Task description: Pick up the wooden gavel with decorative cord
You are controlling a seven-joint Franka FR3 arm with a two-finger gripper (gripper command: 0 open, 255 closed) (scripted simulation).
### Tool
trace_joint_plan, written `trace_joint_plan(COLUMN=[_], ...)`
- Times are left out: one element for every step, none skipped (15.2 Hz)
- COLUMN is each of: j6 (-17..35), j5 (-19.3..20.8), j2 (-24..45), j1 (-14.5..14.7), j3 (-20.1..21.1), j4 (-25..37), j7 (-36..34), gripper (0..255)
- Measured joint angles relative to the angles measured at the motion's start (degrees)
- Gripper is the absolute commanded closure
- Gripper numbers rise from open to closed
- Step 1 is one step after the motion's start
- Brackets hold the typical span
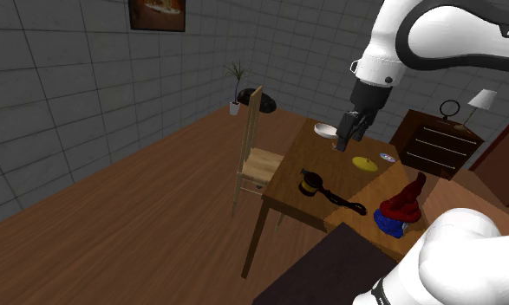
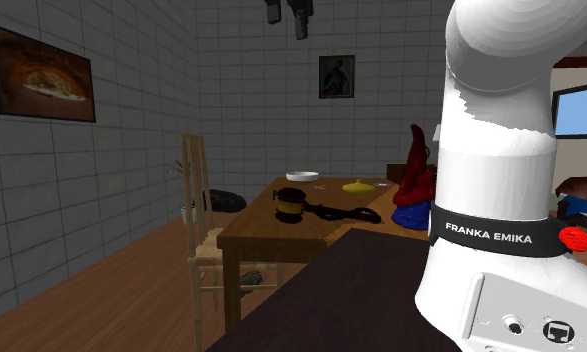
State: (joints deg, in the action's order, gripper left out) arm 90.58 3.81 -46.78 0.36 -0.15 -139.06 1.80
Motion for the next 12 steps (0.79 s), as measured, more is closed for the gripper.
trace_joint_plan(j6=[0.00, 0.70, 1.96, 3.36, 5.03, 6.44, 7.92, 9.82, 11.84, 13.88, 15.93, 17.52], j5=[0.00, 0.33, 0.91, 1.65, 2.25, 2.95, 3.51, 4.23, 4.89, 5.82, 6.56, 7.21], j2=[0.00, -0.05, 0.25, 0.39, 0.22, 0.41, 0.48, 1.14, 2.16, 2.83, 4.02, 4.44], j1=[0.00, -0.16, -0.47, -0.86, -1.17, -1.56, -1.86, -2.27, -2.62, -3.22, -3.64, -4.06], j3=[0.00, -0.44, -1.23, -2.22, -3.00, -3.91, -4.65, -5.66, -6.57, -7.87, -8.94, -9.82], j4=[0.00, -0.71, -1.60, -2.72, -4.47, -5.54, -6.80, -7.92, -8.78, -9.95, -10.63, -11.62], j7=[0.00, 0.43, 1.18, 2.13, 2.82, 3.68, 4.32, 5.17, 5.91, 7.03, 7.91, 8.65], gripper=[0, 0, 0, 0, 0, 0, 0, 0, 0, 0, 0, 0])
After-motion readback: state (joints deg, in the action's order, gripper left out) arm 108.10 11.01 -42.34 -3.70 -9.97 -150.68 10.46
